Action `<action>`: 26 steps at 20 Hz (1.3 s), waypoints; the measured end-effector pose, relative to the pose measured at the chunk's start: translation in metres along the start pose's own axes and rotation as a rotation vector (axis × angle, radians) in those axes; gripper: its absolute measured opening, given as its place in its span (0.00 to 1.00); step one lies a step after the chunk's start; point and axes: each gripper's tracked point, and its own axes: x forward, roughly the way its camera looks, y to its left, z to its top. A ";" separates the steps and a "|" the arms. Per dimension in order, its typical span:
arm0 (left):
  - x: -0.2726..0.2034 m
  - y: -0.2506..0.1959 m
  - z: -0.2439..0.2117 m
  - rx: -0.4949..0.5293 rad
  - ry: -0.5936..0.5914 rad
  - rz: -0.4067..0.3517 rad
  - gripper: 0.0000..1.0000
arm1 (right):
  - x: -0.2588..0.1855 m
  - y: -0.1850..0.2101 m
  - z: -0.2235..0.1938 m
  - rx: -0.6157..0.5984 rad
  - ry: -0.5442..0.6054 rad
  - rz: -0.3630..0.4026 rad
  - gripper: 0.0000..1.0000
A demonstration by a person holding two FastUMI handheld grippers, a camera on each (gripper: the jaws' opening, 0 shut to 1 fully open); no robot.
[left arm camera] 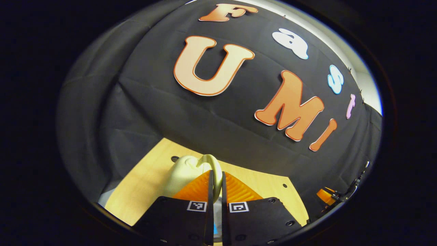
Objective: First open the suitcase, pack the skin care products into it, and then close the suitcase.
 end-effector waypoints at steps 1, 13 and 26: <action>0.004 -0.010 -0.006 -0.001 0.009 -0.012 0.09 | 0.000 -0.001 -0.001 0.002 0.003 0.007 0.95; 0.039 -0.101 -0.098 -0.180 0.160 -0.183 0.10 | 0.008 -0.030 -0.025 0.026 0.042 0.019 0.95; 0.080 -0.145 -0.240 -0.085 0.464 -0.170 0.10 | 0.009 -0.034 -0.054 0.010 0.099 0.056 0.95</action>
